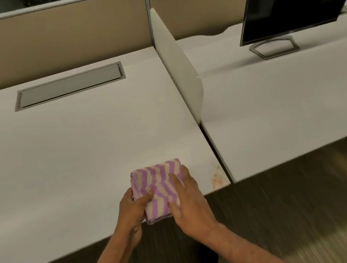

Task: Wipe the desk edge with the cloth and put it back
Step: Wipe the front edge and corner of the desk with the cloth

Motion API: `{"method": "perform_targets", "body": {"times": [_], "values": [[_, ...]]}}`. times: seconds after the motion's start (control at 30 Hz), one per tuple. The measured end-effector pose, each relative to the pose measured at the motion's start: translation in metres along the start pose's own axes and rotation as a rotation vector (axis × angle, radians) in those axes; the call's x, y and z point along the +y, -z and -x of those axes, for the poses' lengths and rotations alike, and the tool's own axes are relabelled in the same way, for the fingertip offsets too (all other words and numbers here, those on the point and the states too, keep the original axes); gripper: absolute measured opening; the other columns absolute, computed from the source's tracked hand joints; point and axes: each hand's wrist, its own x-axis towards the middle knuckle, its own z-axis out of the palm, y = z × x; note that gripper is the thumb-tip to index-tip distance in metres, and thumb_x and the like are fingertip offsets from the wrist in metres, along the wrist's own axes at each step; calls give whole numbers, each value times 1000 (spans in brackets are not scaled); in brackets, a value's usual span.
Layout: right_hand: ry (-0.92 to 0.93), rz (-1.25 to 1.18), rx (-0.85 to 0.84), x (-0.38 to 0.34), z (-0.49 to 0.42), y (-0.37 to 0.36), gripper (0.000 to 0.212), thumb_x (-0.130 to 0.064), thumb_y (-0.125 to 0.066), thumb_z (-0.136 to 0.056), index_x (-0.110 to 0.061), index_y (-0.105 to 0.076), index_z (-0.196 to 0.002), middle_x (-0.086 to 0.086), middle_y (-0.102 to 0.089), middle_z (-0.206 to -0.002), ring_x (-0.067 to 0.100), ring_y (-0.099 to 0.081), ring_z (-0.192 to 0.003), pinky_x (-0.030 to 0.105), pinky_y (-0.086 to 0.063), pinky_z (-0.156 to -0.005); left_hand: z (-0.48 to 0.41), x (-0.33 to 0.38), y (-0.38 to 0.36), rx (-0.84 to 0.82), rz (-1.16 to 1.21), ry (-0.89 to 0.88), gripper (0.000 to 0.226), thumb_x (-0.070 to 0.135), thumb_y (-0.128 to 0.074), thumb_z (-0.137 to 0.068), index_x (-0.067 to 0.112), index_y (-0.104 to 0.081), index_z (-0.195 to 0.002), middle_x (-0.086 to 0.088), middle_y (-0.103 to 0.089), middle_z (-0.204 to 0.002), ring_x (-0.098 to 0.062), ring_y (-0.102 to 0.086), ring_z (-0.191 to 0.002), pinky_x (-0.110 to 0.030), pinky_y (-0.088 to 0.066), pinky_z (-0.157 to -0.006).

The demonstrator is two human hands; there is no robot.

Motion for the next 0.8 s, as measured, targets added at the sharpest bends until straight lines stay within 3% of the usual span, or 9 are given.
{"method": "perform_targets", "body": {"times": [0.13, 0.2, 0.27, 0.37, 0.47, 0.53, 0.7, 0.8], "values": [[20, 95, 53, -11, 1, -6, 57, -38, -47, -102, -31, -25, -154, 8, -8, -168, 28, -16, -153, 51, -30, -122, -2, -4, 2, -32, 43, -16, 36, 13, -69, -95, 17, -59, -129, -9, -73, -118, -29, -72, -105, -41, -62, -81], [10, 114, 15, -15, 1, -9, 57, -46, -45, -102, -34, -26, -154, 4, -1, -170, 28, -3, -157, 52, -14, -126, -2, -4, 2, -51, 86, 11, 29, 11, -64, -98, 17, -59, -126, -8, -73, -113, -26, -72, -101, -36, -61, -73], [-1, 109, -70, -17, 2, -11, 69, -59, -47, -97, -38, -20, -156, -1, 12, -171, 24, 16, -156, 44, 5, -118, -3, -4, 3, -65, 110, 40, 27, 11, -63, -98, 15, -60, -125, -9, -73, -110, -26, -72, -97, -33, -60, -68], [30, 249, -167, -18, 7, -12, 92, -64, -62, -87, -38, -10, -158, 0, 16, -170, 25, 22, -154, 47, 8, -119, -6, -5, 6, -75, 96, 79, 33, 12, -63, -97, 11, -60, -131, -12, -73, -110, -30, -70, -98, -38, -59, -71], [-15, 379, -147, -17, 8, -18, 93, -37, -68, -91, -37, -5, -159, 6, 9, -171, 34, 13, -156, 56, -6, -126, -4, -10, 5, -86, 108, 110, 38, 12, -66, -96, 6, -60, -134, -16, -74, -112, -33, -71, -99, -44, -61, -80], [-50, 406, -54, -18, 7, -24, 90, -23, -68, -91, -34, -11, -159, 11, -3, -171, 37, 1, -156, 56, -13, -124, -2, -11, 4, -107, 127, 116, 37, 12, -67, -95, 5, -61, -132, -16, -75, -109, -32, -71, -95, -41, -60, -74], [-58, 480, 74, -19, -4, -32, 77, -23, -80, -79, -16, -42, -146, 19, -33, -161, 41, -17, -154, 63, -6, -124, 1, -13, -4, -117, 149, 90, 35, 13, -70, -94, 8, -65, -128, -15, -77, -111, -31, -73, -97, -39, -61, -73], [-24, 499, 73, -9, -12, -44, 78, -29, -82, -78, -9, -44, -143, 19, -43, -157, 40, -28, -151, 60, -17, -123, 2, -18, -6, -79, 115, 14, 32, 23, -70, -94, 9, -66, -124, -14, -77, -110, -28, -74, -96, -36, -64, -71]]}}
